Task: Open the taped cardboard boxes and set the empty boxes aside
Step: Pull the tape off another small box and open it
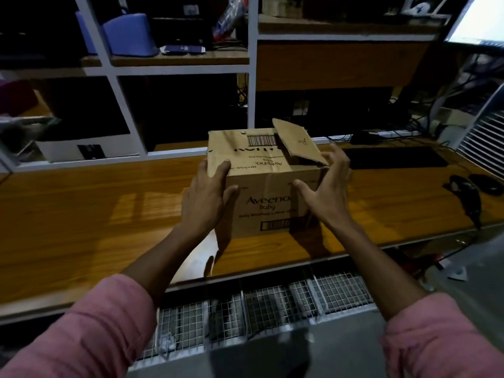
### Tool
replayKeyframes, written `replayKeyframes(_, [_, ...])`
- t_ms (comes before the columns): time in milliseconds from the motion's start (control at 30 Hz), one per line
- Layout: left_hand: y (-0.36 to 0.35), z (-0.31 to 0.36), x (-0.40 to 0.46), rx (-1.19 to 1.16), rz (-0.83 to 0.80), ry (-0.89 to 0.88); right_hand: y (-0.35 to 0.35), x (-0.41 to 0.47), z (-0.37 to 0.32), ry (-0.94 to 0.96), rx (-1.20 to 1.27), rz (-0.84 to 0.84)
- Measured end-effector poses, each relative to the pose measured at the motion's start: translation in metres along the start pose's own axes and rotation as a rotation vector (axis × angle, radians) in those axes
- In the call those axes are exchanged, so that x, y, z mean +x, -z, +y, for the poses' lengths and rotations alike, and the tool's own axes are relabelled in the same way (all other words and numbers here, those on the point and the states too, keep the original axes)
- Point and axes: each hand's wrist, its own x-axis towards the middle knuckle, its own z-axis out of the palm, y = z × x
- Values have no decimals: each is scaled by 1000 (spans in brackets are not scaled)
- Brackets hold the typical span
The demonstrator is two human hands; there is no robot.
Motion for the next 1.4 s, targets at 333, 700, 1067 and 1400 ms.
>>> replayKeyframes(333, [20, -7, -29, -108, 53, 184, -29, -4, -32, 108, -187, -218])
replayKeyframes(700, [106, -111, -89, -64, 174, 425, -117, -43, -158, 222, -68, -283])
replayKeyframes(1067, [239, -303, -166, -3, 245, 526, -252, -109, -354, 298, -36, -346])
replayKeyframes(1400, [353, -452, -211, 40, 234, 620, -344, -159, -518, 379, -121, -397])
